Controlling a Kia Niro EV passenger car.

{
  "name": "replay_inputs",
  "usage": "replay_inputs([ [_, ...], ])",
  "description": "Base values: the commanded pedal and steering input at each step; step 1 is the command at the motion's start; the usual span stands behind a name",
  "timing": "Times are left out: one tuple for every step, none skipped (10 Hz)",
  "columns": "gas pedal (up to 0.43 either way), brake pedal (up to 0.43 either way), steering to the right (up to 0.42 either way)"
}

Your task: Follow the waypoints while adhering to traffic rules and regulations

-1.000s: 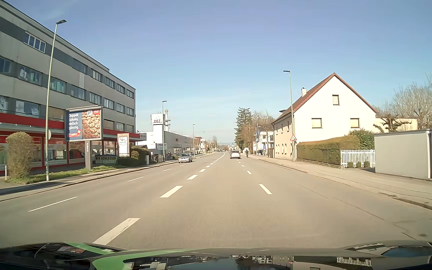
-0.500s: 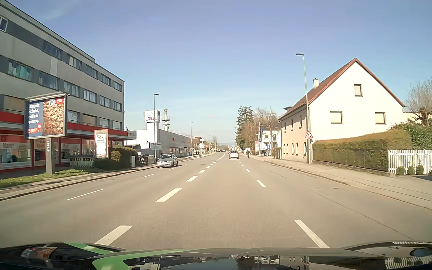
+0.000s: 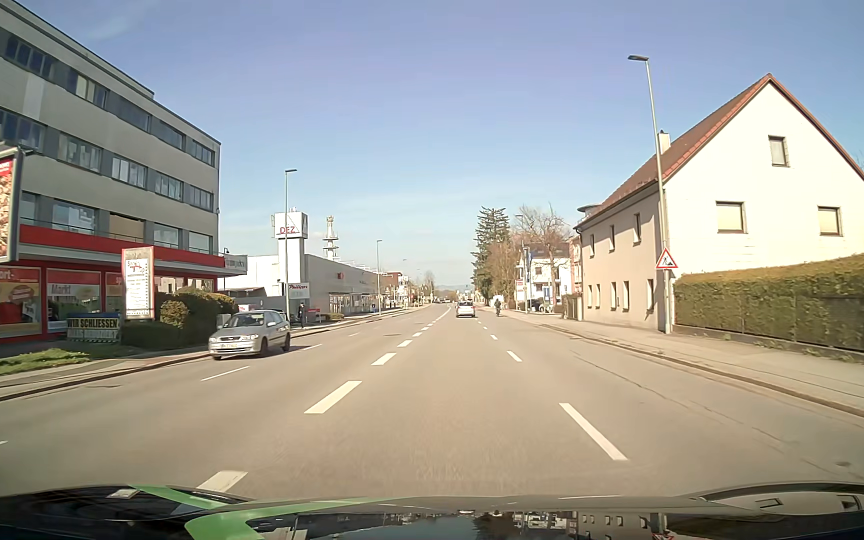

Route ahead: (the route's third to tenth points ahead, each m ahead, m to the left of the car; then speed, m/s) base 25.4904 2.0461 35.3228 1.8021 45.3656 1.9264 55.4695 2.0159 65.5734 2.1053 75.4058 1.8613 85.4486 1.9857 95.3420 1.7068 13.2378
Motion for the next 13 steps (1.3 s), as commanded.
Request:
replay_inputs([
  [0.059, 0.000, -0.002],
  [0.067, 0.000, -0.002],
  [0.067, 0.000, -0.001],
  [0.067, 0.000, 0.000],
  [0.079, 0.000, 0.001],
  [0.079, 0.000, 0.001],
  [0.079, 0.000, 0.001],
  [0.079, 0.000, 0.001],
  [0.079, 0.000, 0.001],
  [0.079, 0.000, 0.001],
  [0.079, 0.000, 0.001],
  [0.079, 0.000, 0.001],
  [0.079, 0.000, 0.001],
])
